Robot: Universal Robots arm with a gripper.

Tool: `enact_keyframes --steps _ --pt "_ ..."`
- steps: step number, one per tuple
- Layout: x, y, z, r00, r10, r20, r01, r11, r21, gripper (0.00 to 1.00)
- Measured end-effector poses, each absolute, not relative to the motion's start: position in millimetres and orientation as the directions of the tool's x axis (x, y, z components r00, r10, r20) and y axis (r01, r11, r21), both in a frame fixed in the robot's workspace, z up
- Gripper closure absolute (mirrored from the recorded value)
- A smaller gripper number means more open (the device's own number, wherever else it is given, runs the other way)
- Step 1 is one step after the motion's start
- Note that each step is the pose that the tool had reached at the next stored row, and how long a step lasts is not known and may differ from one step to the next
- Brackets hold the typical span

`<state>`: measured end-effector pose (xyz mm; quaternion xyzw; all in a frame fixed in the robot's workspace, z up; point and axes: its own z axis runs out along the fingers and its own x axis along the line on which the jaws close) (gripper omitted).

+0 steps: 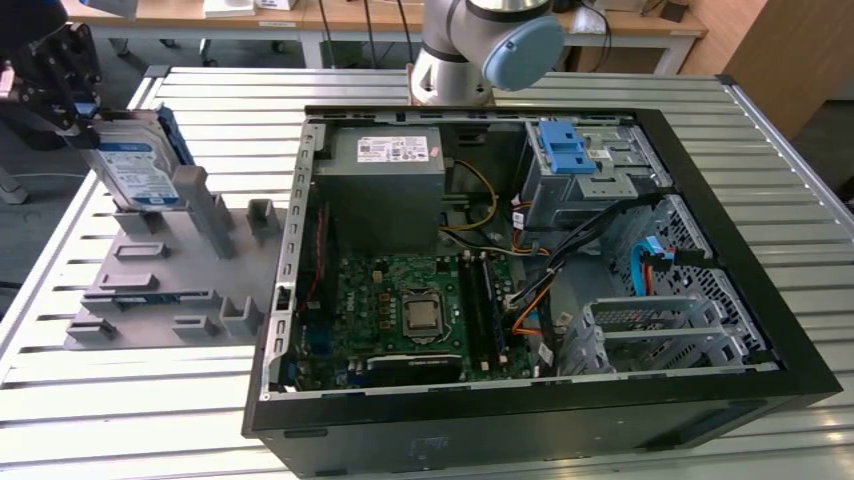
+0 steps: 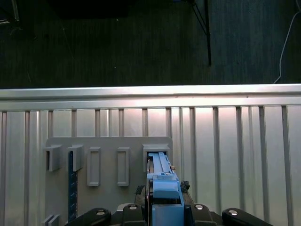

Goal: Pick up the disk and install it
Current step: 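Pick up the disk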

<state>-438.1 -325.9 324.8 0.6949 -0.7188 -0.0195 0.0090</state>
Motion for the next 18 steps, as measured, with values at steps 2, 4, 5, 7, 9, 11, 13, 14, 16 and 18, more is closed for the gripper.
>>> enact_keyframes --steps 2,4,5,7,9,11,13,14,16,18 --pt "-438.1 -325.9 325.9 -0.034 -0.999 -0.014 -0.999 0.033 0.041 0.64" --pt "-438.1 -325.9 327.6 -0.034 -0.999 -0.014 -0.999 0.033 0.041 0.64" --pt "-438.1 -325.9 328.3 -0.034 -0.999 -0.014 -0.999 0.033 0.041 0.64" --pt "-438.1 -325.9 330.5 -0.034 -0.999 -0.014 -0.999 0.033 0.041 0.64" --pt "-438.1 -325.9 332.9 -0.034 -0.999 -0.014 -0.999 0.033 0.041 0.64" --pt "-438.1 -325.9 335.2 -0.034 -0.999 -0.014 -0.999 0.033 0.041 0.64" --pt "-438.1 -325.9 337.5 -0.034 -0.999 -0.014 -0.999 0.033 0.041 0.64" --pt "-438.1 -325.9 338.5 -0.034 -0.999 -0.014 -0.999 0.033 0.04 0.64" --pt "-438.1 -325.8 340.7 -0.034 -0.999 -0.014 -0.999 0.033 0.04 0.64" --pt "-438.1 -325.7 342.5 -0.034 -0.999 -0.014 -0.999 0.033 0.04 0.64"
